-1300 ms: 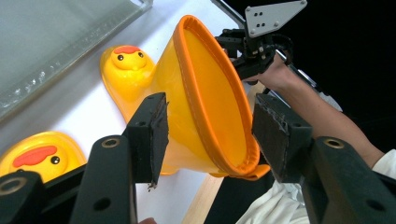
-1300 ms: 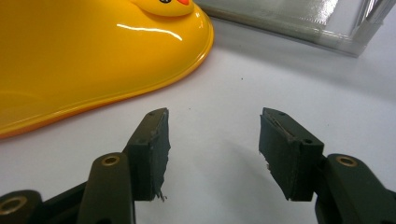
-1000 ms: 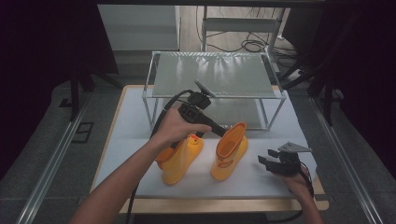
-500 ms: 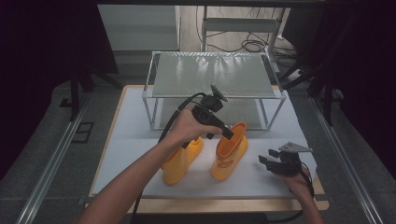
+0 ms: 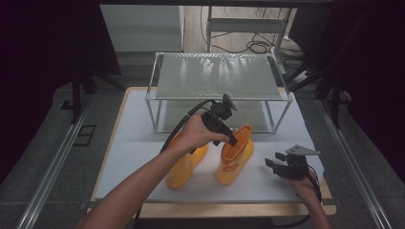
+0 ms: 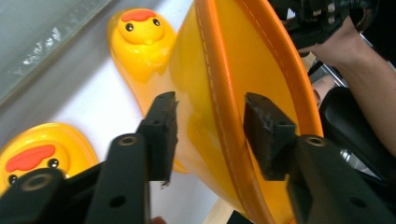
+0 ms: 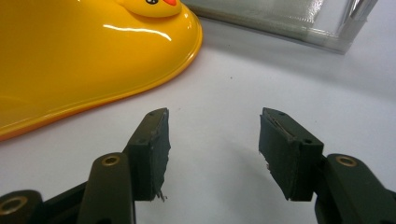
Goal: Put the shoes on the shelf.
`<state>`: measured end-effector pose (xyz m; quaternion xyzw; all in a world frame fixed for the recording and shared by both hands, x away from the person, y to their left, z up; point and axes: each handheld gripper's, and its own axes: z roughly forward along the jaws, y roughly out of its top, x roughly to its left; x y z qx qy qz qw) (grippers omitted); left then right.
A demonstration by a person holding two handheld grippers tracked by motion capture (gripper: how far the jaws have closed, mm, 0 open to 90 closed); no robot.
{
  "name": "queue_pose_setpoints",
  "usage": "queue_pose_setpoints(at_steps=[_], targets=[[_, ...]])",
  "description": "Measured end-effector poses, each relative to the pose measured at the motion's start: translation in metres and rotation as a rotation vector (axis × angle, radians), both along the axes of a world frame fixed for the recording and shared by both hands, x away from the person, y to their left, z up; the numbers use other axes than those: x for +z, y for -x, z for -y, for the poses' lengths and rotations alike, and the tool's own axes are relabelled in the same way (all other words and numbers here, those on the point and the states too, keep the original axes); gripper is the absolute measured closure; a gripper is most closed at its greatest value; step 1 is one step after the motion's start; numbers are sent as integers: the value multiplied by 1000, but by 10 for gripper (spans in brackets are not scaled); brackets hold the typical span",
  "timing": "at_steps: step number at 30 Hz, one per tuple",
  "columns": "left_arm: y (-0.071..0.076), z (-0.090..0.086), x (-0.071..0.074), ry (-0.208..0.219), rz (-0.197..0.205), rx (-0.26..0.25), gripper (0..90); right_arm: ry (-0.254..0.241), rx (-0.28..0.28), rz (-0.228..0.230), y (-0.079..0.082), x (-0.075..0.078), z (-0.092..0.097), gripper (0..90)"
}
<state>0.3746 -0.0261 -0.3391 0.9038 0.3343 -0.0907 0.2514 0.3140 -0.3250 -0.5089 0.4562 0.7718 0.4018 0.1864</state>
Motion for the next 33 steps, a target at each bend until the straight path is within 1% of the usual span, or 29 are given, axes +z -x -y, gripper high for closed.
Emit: queue_pose_setpoints(at_steps=[2,4,7,8,9,11,14,16,19,23,24,28,29,33], targets=[[1,1,-1,-3,-7,-11,639,1,0,0,0,0,0,431],[2,3,-2,-5,-1,-18,675,0,-1,0,0,0,1,431],[2,3,-2,-4,-1,-20,759,-1,-8,0,-1,-1,1,431],[2,3,-2,-9,4,-19,807,3,-10,-1,-1,-1,2,432],[3,3,-2,-12,11,-15,807,3,-12,-3,-1,-1,2,432],[3,3,-2,-14,19,-10,841,4,-16,-5,-1,-1,3,433],[3,3,0,-11,30,0,855,1,-25,-6,-1,-1,3,434],[1,1,1,1,38,13,859,3,-26,-10,-1,-1,3,434],[-1,-3,7,36,41,27,861,3,-28,-8,-2,-1,5,436],[1,-9,18,64,51,28,863,-2,-36,-8,-2,-1,6,438],[3,-13,23,73,59,25,863,-3,-39,-8,-2,-1,6,439],[12,-23,34,90,81,16,862,-5,-42,-6,-2,-1,7,440],[16,-28,38,97,87,10,862,-4,-42,-5,-2,-1,7,440],[27,-41,41,114,106,8,862,-6,-47,-7,-2,-1,8,440]])
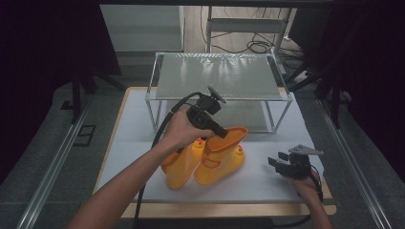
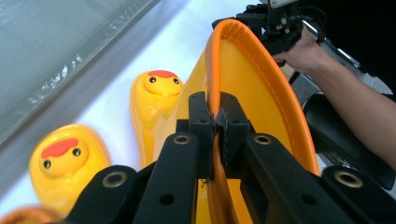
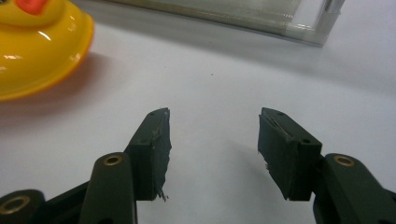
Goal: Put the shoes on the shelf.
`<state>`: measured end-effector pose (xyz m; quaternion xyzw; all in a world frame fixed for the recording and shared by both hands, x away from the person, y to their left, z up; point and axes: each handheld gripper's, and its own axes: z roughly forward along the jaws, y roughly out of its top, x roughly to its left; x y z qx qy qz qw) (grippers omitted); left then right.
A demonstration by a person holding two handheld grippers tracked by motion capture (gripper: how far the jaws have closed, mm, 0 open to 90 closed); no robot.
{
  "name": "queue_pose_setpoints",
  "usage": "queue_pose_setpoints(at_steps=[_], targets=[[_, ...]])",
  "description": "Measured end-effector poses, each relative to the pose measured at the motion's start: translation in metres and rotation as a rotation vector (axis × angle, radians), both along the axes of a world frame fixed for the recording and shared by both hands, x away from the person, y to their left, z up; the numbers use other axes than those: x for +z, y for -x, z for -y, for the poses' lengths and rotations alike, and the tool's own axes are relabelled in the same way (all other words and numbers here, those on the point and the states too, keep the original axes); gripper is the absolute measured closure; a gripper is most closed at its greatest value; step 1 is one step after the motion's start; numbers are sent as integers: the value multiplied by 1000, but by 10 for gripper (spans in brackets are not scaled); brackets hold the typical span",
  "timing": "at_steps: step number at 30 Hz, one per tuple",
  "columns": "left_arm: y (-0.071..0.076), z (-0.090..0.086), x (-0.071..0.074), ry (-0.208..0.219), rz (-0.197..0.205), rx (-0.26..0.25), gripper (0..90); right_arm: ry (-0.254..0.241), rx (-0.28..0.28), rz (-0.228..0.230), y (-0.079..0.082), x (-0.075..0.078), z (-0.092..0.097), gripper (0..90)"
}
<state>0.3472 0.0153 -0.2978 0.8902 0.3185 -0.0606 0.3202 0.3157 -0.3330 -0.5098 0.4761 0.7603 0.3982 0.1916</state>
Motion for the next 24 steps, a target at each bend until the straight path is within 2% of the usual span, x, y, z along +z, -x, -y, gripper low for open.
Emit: queue_pose_setpoints(at_steps=[4,8,10,13,18,20,24], targets=[[9,-12,-6,-11,15,9,861,5,3,1,0,-1,-1,441],[14,-24,-21,-43,27,24,861,7,3,1,0,-1,-1,440],[16,-32,-25,-39,39,29,862,5,3,-2,-1,-1,-1,440],[21,-39,-30,-63,62,23,861,5,1,-3,-1,-1,-1,440],[29,-49,-36,-87,60,7,851,7,2,-3,0,-1,-1,440],[30,-51,-38,-85,56,7,838,6,3,-4,0,-1,-1,440],[30,-55,-45,-69,22,10,786,4,3,-4,0,-1,-1,440]])
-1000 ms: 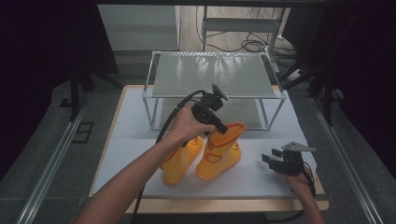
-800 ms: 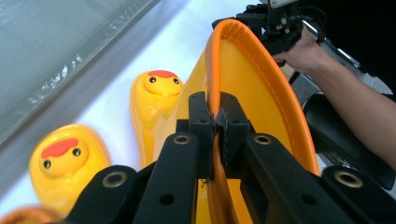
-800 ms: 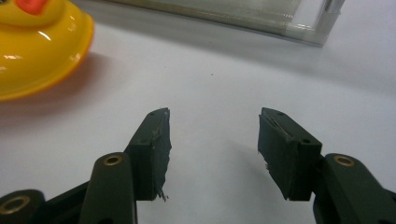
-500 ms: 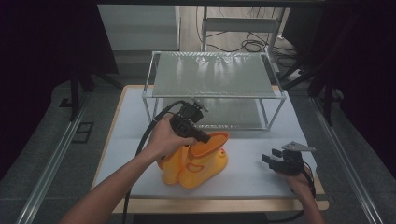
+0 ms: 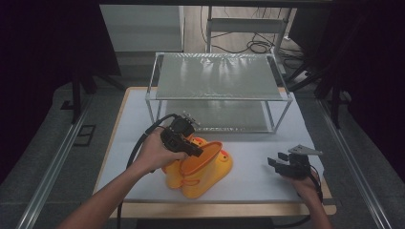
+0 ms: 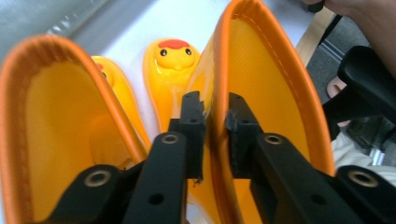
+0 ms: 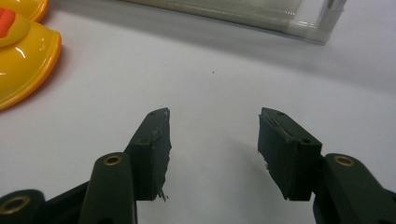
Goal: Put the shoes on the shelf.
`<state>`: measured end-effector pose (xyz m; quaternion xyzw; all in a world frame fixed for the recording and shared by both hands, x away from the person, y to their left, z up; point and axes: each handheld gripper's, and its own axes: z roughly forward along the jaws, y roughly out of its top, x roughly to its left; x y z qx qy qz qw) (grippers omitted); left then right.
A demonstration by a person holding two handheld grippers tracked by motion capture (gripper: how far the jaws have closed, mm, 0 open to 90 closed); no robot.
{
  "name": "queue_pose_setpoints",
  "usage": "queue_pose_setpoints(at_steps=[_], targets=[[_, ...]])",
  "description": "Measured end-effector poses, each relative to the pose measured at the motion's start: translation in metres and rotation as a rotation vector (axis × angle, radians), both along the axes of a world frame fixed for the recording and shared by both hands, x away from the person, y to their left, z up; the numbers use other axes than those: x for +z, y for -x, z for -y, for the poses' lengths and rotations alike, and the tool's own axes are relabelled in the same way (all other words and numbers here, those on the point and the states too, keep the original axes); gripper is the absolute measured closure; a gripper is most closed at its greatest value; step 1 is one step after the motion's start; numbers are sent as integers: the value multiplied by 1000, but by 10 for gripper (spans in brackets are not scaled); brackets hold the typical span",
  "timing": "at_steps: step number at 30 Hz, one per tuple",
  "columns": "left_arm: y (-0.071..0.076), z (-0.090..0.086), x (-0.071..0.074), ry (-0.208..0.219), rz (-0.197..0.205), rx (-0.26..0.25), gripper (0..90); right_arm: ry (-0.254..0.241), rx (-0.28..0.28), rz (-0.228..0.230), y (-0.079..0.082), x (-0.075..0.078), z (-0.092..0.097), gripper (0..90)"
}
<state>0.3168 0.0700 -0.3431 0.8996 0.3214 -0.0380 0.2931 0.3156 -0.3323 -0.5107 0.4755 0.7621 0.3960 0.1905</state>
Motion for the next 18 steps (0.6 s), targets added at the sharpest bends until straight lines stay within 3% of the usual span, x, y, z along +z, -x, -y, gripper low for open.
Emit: queue_pose_setpoints(at_steps=[4,5,9,13,18], targets=[[0,-2,-2,29,-6,9,740,-5,-6,-1,0,0,1,440],[0,-2,-1,37,0,6,667,-4,-6,0,0,0,1,440],[1,-5,11,60,39,15,580,-7,-7,1,0,0,2,440],[3,-13,26,106,50,41,512,-11,-10,-2,0,1,3,440],[1,-26,35,118,50,62,448,-1,-5,-3,0,0,3,439]])
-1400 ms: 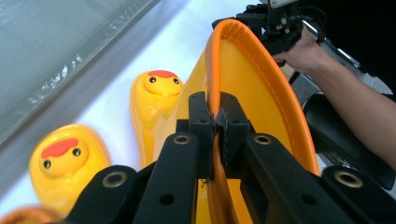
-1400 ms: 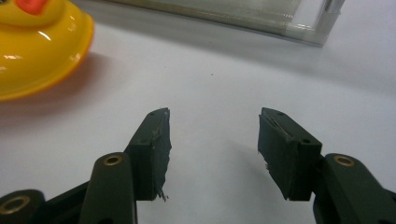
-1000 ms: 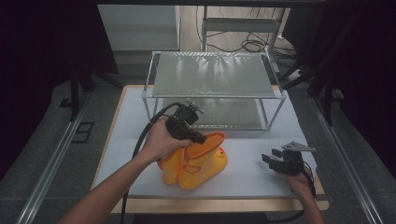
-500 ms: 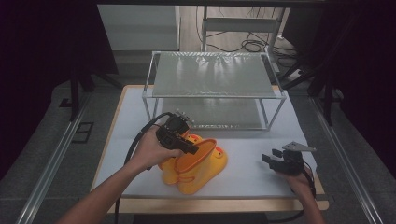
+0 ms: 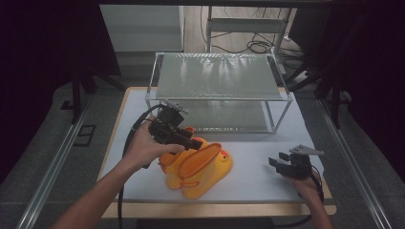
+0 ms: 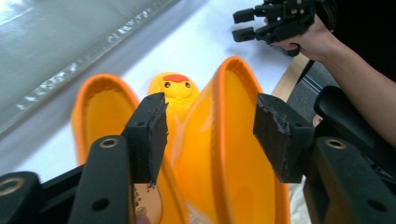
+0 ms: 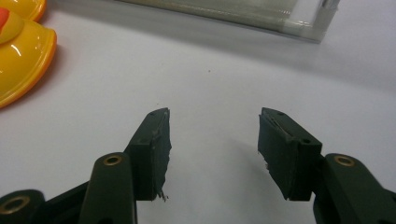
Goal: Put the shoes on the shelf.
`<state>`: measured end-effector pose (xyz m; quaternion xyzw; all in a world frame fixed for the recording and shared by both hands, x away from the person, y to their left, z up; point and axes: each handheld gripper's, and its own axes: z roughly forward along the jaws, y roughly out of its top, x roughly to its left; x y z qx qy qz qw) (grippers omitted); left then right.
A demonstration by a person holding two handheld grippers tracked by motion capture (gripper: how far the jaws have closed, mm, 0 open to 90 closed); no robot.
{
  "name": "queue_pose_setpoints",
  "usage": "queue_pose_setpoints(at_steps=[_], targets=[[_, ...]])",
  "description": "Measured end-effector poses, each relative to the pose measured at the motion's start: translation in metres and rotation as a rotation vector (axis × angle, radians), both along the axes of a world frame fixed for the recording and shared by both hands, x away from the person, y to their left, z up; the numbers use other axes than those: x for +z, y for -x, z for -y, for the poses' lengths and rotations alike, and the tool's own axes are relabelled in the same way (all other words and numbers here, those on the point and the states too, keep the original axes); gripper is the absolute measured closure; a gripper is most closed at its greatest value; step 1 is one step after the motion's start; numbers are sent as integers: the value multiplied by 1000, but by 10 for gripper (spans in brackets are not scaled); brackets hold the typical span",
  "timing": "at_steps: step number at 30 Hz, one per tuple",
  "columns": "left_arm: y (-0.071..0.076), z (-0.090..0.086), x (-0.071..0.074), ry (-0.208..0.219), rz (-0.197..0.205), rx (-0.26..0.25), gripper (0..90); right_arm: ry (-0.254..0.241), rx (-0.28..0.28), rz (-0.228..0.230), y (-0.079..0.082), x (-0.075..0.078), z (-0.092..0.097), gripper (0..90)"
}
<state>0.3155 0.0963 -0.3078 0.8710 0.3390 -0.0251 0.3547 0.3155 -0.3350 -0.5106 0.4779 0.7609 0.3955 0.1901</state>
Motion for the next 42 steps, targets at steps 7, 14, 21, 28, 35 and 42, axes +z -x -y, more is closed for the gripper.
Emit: queue_pose_setpoints(at_steps=[7,14,21,28,35,42], targets=[[-8,-11,-7,21,-61,25,420,3,-1,-5,0,-1,0,439],[-10,-6,-20,-8,-112,6,394,9,1,-7,-1,-1,0,439],[-10,4,-29,-48,-126,-14,367,8,0,-9,-1,-1,1,439],[-12,16,-38,-117,-116,-1,370,13,2,-13,-1,-2,0,439],[-7,33,-42,-212,-55,19,391,9,-4,-14,-2,-2,1,438],[-6,35,-40,-226,-25,9,644,11,-8,-16,-2,-2,2,438]])
